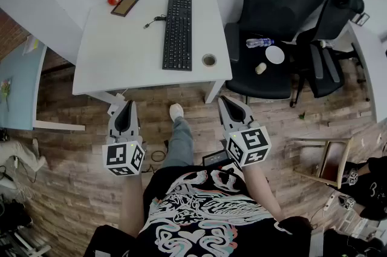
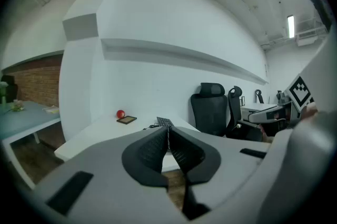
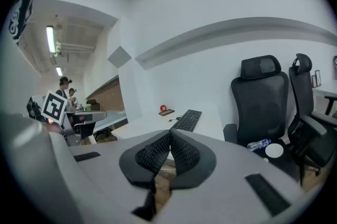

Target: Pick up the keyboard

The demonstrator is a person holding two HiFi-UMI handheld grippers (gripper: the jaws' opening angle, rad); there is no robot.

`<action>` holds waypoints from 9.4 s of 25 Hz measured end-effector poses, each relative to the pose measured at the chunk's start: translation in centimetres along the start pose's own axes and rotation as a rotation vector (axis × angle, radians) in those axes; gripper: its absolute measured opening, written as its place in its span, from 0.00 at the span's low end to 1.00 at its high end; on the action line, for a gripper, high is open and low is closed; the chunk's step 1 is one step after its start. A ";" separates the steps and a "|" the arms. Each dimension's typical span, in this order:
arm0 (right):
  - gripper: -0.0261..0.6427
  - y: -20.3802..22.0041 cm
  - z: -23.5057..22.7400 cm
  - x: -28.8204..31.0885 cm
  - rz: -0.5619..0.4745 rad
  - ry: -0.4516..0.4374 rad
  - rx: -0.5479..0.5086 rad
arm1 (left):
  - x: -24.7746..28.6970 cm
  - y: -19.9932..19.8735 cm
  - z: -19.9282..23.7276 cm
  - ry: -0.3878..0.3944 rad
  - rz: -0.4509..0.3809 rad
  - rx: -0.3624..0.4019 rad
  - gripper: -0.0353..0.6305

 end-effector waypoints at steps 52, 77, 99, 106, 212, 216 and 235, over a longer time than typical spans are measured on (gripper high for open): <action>0.08 -3.4 -2.4 -1.0 -0.110 -0.008 0.103 | 2.5 -3.4 -5.2 0.188 -0.071 -0.040 0.09; 0.08 -6.2 -8.3 16.0 0.007 0.044 0.176 | 21.8 -7.3 2.1 0.220 -0.017 -0.096 0.09; 0.08 -4.7 -11.5 24.3 0.111 -0.122 0.240 | 28.4 -4.6 3.3 0.092 0.124 -0.161 0.09; 0.08 -3.2 -12.3 26.9 0.199 -0.089 0.294 | 31.7 -2.8 5.1 0.162 0.257 -0.227 0.09; 0.34 5.4 -10.0 37.5 0.283 -0.517 0.789 | 42.8 7.9 5.5 0.904 0.636 -1.228 0.20; 0.34 4.6 -10.0 37.2 0.282 -0.526 0.730 | 42.9 7.8 5.4 0.878 0.629 -1.159 0.22; 0.34 5.5 -9.7 36.6 0.176 -0.557 0.567 | 42.6 9.6 5.0 0.888 0.526 -0.998 0.28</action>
Point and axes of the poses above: the fingertips, and each gripper's own axes: x forward along the fingers, z to its left, y out of its underside, the point moved 5 cm from there along -x, backward along the fingers, and after that the axes turned 9 degrees about -x, right-handed, at the moved point
